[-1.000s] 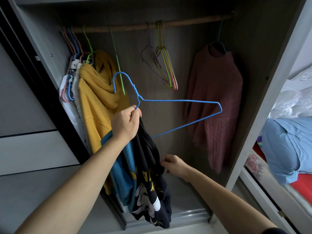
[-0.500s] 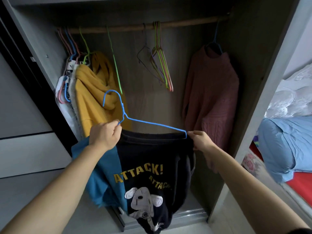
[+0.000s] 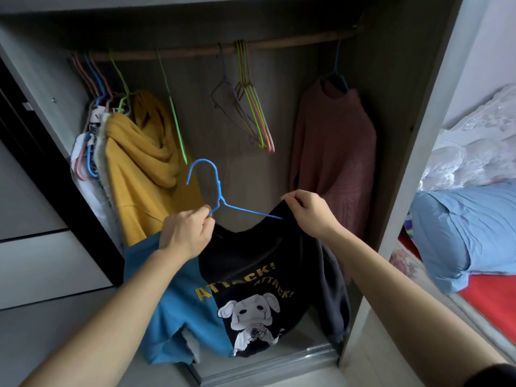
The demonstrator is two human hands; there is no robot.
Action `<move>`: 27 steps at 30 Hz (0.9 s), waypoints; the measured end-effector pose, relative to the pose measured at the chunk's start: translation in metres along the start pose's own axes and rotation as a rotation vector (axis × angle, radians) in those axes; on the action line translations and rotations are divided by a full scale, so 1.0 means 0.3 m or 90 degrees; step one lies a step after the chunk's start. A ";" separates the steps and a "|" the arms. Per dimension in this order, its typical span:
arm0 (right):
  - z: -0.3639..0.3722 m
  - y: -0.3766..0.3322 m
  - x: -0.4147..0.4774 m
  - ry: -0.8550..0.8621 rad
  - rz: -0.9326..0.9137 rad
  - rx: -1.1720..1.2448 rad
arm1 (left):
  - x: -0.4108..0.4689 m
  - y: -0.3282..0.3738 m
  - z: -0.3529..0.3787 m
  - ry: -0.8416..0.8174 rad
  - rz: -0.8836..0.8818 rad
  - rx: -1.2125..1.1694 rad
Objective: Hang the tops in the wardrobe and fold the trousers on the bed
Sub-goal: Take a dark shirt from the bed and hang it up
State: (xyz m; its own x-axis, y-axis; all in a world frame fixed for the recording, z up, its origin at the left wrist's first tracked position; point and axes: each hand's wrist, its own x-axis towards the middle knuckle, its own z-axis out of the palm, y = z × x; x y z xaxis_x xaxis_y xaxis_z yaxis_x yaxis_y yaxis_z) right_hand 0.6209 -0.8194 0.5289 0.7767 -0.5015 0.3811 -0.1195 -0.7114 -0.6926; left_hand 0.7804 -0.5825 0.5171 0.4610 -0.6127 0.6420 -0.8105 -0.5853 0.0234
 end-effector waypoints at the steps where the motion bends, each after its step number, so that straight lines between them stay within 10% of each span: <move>1: 0.008 -0.014 -0.001 -0.024 -0.064 -0.023 | 0.009 0.025 0.007 -0.019 -0.024 -0.032; 10: -0.047 0.018 0.003 -0.134 -0.241 -0.222 | 0.059 0.038 0.010 -0.252 -0.162 -0.470; 19: -0.128 0.143 0.009 -0.075 -0.171 -0.456 | 0.071 -0.066 -0.016 -0.057 -0.278 -0.546; 23: -0.101 0.094 0.015 0.026 -0.215 -0.262 | 0.073 -0.068 -0.002 -0.049 -0.231 -0.527; 27: -0.100 0.066 0.028 -0.115 -0.253 -0.265 | 0.086 -0.081 -0.022 -0.051 -0.266 -0.562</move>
State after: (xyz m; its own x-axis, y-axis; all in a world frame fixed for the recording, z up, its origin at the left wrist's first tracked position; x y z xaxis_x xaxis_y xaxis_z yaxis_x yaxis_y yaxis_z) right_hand 0.6064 -0.8524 0.5367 0.8999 -0.0921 0.4262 -0.0022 -0.9784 -0.2068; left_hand 0.8096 -0.5804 0.5381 0.7695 -0.4992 0.3983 -0.5403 -0.1762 0.8228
